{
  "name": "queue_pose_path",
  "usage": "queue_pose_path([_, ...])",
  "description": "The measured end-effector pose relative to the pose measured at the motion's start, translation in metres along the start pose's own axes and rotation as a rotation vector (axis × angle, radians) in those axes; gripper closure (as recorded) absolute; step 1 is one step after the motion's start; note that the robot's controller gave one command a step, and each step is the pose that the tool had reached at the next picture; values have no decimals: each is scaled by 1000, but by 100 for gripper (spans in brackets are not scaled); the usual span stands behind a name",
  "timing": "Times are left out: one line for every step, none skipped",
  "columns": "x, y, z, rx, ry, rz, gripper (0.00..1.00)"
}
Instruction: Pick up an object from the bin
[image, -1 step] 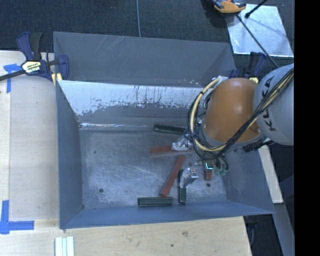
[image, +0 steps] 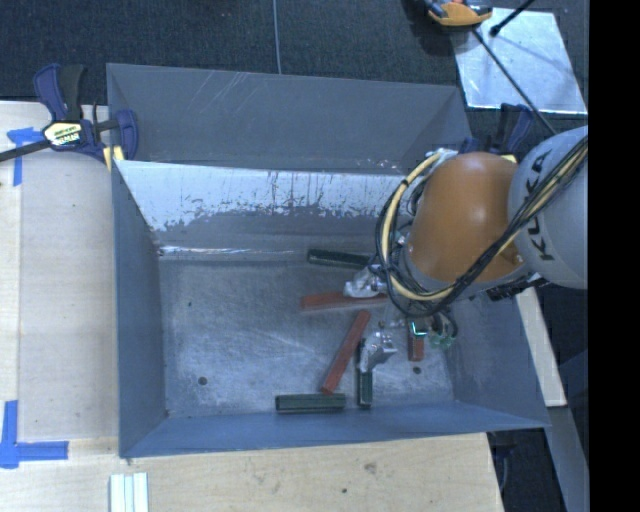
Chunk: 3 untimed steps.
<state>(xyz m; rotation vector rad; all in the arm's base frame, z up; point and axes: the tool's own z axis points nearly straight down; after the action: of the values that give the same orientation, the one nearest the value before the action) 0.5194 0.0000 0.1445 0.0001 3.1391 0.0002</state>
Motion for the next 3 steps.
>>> queue_pose_path([1,6,51,4,-14,-234,100])
queue_pose_path([-7,9,53,1,-58,-232,0])
queue_pose_path([-7,9,53,1,-58,-232,0])
